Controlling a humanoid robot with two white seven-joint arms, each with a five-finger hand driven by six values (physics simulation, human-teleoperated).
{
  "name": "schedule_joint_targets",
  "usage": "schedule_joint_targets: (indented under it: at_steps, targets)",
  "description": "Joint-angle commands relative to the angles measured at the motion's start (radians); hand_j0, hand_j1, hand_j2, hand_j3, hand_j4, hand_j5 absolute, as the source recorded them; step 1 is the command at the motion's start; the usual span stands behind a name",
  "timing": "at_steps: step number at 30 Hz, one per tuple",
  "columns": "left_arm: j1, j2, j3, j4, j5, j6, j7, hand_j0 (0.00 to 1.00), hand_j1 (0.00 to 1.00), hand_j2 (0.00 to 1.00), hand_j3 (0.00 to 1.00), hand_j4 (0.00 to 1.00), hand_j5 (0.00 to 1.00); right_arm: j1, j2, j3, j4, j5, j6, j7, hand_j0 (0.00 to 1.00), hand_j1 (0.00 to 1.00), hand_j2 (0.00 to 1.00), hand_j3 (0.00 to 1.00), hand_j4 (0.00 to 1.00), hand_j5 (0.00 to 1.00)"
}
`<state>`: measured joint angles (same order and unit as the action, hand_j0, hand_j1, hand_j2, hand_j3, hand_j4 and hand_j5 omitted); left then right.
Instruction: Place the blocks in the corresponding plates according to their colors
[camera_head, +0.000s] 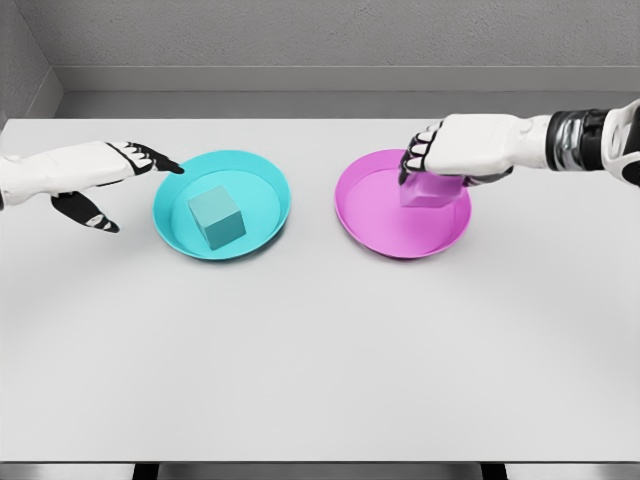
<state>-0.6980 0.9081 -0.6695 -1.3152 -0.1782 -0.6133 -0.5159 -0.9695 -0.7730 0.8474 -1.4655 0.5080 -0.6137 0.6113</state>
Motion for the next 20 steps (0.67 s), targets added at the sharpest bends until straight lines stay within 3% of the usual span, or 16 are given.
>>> schedule_joint_targets:
  at_steps: [1, 7, 8, 12, 20]
  targets:
    - [0.000, 0.002, 0.001, 0.014, 0.008, 0.002, 0.000, 1.00, 1.00, 1.00, 1.00, 1.00, 1.00, 0.000, 0.005, -0.030, 0.016, -0.003, 0.003, 0.000, 1.00, 1.00, 1.00, 1.00, 1.00, 1.00]
    - [0.000, -0.003, 0.001, 0.048, 0.008, 0.002, 0.000, 1.00, 1.00, 1.00, 1.00, 1.00, 1.00, 0.002, 0.001, -0.051, 0.017, -0.005, 0.003, 0.000, 1.00, 1.00, 1.00, 1.00, 1.00, 1.00]
    - [0.000, -0.005, 0.001, 0.048, 0.008, 0.002, 0.000, 1.00, 1.00, 1.00, 1.00, 1.00, 1.00, 0.005, 0.001, -0.085, 0.050, -0.006, 0.003, 0.000, 1.00, 1.00, 1.00, 1.00, 1.00, 1.00]
    - [0.000, -0.006, 0.001, 0.056, 0.006, 0.002, 0.000, 1.00, 1.00, 1.00, 1.00, 1.00, 1.00, 0.034, 0.011, -0.189, 0.344, -0.006, 0.003, 0.000, 1.00, 1.00, 1.00, 1.00, 1.00, 1.00]
    - [0.002, -0.009, -0.001, 0.057, 0.006, 0.002, 0.000, 1.00, 1.00, 1.00, 1.00, 1.00, 1.00, 0.064, 0.005, -0.186, 0.338, 0.001, 0.003, 0.000, 1.00, 1.00, 1.00, 1.00, 1.00, 1.00]
